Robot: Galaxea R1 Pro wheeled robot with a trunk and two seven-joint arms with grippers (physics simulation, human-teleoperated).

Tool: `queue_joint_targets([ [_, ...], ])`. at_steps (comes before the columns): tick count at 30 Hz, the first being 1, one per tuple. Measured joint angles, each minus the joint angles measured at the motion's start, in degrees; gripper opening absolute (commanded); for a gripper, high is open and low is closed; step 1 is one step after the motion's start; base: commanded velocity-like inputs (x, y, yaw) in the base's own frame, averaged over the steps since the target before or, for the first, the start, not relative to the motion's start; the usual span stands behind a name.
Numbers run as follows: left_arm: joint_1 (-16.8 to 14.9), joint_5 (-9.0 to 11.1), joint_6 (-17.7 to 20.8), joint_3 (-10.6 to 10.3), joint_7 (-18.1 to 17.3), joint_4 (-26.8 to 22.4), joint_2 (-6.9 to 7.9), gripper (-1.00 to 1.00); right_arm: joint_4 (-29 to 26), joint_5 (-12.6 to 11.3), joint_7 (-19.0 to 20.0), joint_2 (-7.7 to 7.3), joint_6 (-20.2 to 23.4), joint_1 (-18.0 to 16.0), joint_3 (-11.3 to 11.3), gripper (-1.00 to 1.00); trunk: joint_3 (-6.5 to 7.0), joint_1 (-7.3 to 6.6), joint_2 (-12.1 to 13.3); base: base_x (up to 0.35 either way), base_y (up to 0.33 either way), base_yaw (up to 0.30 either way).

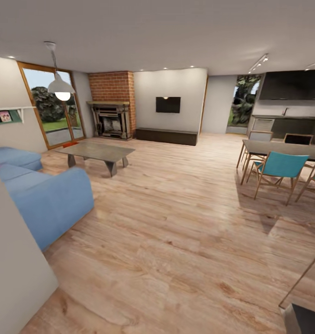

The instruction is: Move the two storage containers from the living room to the garage. In the garage, place one container on the floor and stack the other container on top of it (either order is fine).

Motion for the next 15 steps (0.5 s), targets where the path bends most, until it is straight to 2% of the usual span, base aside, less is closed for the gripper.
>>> queue_joint_targets([
  [15, 0.4, 0.0, 0.1, 0.0, 0.0, 0.0, 0.00, 1.00, 0.0, -0.1, 0.0, 0.00, 0.0, 0.0, 0.0, 1.00, 0.00, 0.00, 0.0, 0.322, 0.000, -0.245],
])
